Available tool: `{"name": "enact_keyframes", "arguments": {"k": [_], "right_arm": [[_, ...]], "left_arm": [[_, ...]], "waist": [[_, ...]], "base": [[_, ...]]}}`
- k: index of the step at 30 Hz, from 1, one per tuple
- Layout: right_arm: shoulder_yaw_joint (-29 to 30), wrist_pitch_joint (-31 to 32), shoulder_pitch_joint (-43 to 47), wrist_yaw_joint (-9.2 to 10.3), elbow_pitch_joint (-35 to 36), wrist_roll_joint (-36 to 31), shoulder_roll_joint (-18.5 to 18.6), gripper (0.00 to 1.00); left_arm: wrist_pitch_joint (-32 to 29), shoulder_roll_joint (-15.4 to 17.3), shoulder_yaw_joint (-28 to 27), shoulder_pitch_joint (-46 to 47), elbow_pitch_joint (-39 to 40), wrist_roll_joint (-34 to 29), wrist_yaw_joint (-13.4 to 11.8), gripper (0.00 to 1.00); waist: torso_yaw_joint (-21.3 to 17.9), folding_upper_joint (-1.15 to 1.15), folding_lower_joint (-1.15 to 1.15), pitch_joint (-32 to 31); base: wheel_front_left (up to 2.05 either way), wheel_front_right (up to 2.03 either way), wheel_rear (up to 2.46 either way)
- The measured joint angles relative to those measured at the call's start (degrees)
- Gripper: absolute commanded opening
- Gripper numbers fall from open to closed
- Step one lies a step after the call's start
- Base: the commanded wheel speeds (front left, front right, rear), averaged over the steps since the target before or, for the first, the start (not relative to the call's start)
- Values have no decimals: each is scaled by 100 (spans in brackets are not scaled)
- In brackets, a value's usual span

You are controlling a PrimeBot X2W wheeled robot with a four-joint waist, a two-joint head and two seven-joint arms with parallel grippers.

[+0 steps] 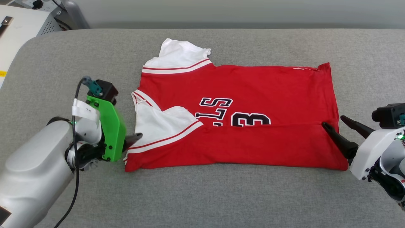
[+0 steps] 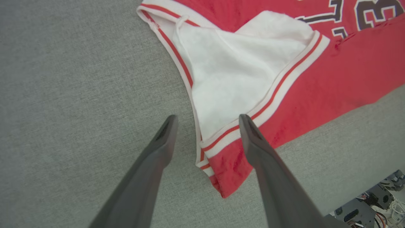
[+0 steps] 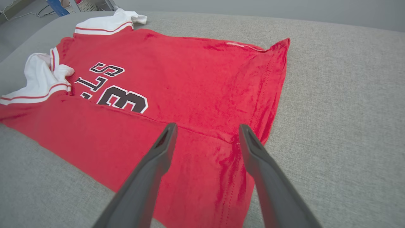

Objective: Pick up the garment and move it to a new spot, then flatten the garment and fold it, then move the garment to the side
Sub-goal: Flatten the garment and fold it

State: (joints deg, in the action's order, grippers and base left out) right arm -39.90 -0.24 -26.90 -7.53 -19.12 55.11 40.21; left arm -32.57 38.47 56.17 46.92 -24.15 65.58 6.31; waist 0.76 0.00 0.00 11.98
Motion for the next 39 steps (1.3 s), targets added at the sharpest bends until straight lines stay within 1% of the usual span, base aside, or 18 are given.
{"name": "enact_keyframes", "arguments": {"k": [3,7,10,16,18,19,20,22,25,28,29,32,34,36,39], "right_arm": [[26,68,50,0,19,-3,-19,100],[81,138,71,0,67,-9,-73,100],[127,178,71,0,96,-51,-103,100],[154,185,71,0,116,-59,-140,100],[171,200,70,0,123,-60,-133,100],[177,200,68,0,131,-86,-120,100],[190,200,64,0,141,-115,-99,100],[204,201,48,0,179,-183,-49,100],[231,283,-53,0,308,-299,19,100],[256,510,-216,0,443,-456,200,100],[256,648,-268,0,493,-456,275,100],[218,1151,-389,0,622,-461,513,100],[151,1697,-435,0,649,-404,670,100],[91,2126,-466,0,679,-335,751,100],[37,2582,-531,0,683,-169,746,100]], "left_arm": [[-303,2,137,-41,46,81,-59,100],[-550,40,322,-205,-43,96,-109,100],[-570,64,376,-370,-144,111,-108,100],[-422,63,433,-447,-393,97,-90,100],[-342,36,439,-456,-475,96,-42,100],[-279,29,455,-455,-492,65,-18,33],[-200,26,476,-458,-508,26,11,0],[-16,36,504,-460,-533,-51,27,0],[357,87,633,-464,-470,-402,51,0],[721,168,613,-588,-267,-443,52,0],[809,199,610,-641,-156,-487,40,0],[1006,277,590,-733,201,-626,-113,0],[1098,321,586,-769,469,-703,-231,0],[1143,377,573,-800,693,-717,-334,0],[1195,463,547,-822,1005,-757,-480,0]], "waist": [[-41,0,0,13],[-110,0,0,42],[-165,0,0,85],[-251,0,0,195],[-273,0,0,226],[-283,0,0,233],[-289,0,0,234],[-291,0,0,215],[-304,0,0,153],[-317,0,0,77],[-317,0,0,49],[-299,0,0,-13],[-267,0,0,-29],[-245,0,0,-26],[-220,0,0,16]], "base": [[0,0,0],[0,0,0],[0,0,0],[0,0,0],[0,0,0],[0,0,0],[0,0,0],[0,0,0],[0,0,0],[0,0,0],[0,0,0],[0,0,0],[0,0,0],[0,0,0],[0,0,0]]}}
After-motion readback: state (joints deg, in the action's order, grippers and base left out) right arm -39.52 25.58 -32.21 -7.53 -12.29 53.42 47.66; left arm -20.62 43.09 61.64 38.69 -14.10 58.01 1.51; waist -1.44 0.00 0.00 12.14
